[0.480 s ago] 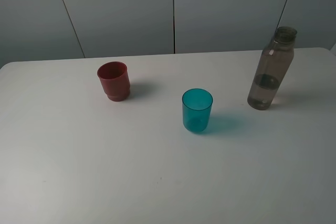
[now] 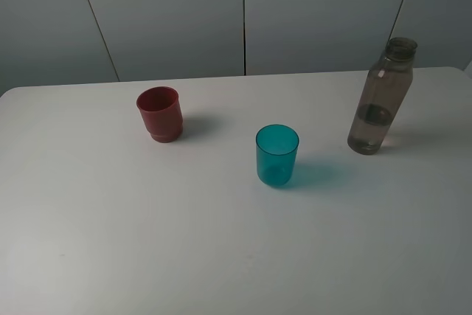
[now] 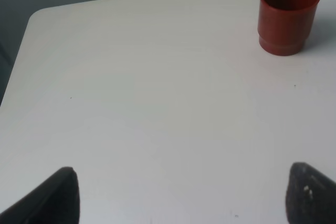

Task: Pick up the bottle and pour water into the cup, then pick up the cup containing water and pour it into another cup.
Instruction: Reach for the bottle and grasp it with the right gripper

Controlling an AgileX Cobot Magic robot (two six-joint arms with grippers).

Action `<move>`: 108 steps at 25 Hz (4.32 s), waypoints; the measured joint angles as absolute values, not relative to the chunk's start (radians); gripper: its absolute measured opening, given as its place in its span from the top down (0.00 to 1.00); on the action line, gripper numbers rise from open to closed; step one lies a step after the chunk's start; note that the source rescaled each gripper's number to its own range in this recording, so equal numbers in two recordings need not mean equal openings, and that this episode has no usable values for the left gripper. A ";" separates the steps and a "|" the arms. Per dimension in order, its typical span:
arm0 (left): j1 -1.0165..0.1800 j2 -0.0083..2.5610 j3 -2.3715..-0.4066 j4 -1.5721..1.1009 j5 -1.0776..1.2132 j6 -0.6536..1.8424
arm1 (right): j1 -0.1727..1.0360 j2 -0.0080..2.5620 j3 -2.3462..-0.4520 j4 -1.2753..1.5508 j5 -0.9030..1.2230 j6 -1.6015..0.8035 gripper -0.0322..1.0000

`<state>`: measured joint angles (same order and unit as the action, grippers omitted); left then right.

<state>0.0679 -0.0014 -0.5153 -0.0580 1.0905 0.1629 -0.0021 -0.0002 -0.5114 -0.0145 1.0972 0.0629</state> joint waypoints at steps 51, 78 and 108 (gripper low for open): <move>0.068 -0.001 -0.515 -0.058 1.090 0.163 | 0.001 0.650 -0.593 0.070 0.541 0.063 0.00; 0.068 -0.001 -0.515 -0.058 1.090 0.165 | 0.159 1.431 -0.256 0.089 -0.367 0.060 0.00; 0.068 -0.001 -0.515 -0.058 1.090 0.165 | 0.159 1.854 -0.287 0.092 -1.026 0.040 0.00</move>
<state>0.0679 -0.0014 -0.5153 -0.0580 1.0905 0.1647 0.1585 1.8535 -0.2866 0.0923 -1.0258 0.0404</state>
